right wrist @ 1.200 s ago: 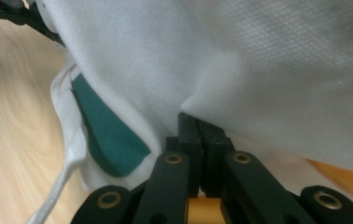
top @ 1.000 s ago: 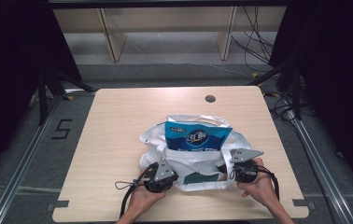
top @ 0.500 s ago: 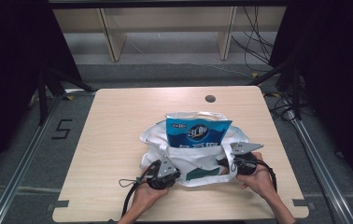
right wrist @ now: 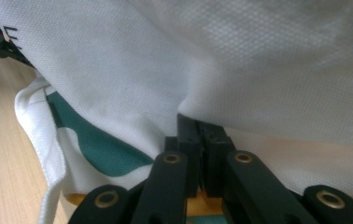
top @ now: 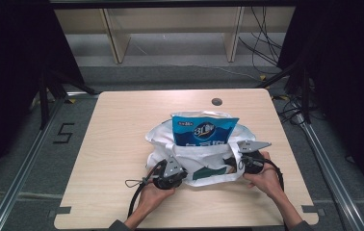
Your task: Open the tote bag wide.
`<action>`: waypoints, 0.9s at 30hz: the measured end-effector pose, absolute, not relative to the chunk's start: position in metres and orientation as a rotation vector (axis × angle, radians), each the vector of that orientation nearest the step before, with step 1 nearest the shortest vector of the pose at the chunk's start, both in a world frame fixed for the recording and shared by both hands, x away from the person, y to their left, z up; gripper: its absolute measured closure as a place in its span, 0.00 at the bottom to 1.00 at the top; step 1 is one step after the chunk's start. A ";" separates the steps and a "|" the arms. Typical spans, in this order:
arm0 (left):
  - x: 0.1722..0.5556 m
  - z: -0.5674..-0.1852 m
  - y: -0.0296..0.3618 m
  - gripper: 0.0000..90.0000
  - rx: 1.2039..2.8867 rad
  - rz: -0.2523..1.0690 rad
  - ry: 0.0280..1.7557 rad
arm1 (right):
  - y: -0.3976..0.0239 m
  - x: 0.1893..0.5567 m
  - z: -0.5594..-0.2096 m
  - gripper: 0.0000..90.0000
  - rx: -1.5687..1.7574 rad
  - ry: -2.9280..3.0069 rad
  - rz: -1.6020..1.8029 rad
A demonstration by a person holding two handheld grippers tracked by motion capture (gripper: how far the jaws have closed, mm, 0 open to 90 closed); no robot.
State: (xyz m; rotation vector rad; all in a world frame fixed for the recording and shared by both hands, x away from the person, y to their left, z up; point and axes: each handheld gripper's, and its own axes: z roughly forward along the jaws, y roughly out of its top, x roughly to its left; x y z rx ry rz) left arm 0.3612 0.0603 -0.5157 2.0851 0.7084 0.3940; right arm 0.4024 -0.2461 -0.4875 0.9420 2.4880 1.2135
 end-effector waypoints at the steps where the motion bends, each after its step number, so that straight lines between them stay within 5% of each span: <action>1: 0.361 -0.514 0.061 0.80 2.106 0.404 0.705 | -0.246 0.401 -0.486 0.93 0.945 2.479 1.224; 6: 0.346 -0.498 0.072 0.57 2.112 0.328 0.670 | -0.265 0.390 -0.470 0.82 0.972 2.463 1.242; 11: 0.328 -0.475 0.099 0.53 2.070 0.309 0.678 | -0.296 0.371 -0.449 0.80 1.004 2.438 1.271; 27: 0.357 -0.403 0.146 0.87 1.793 0.564 0.779 | -0.281 0.369 -0.368 0.95 0.909 2.161 1.356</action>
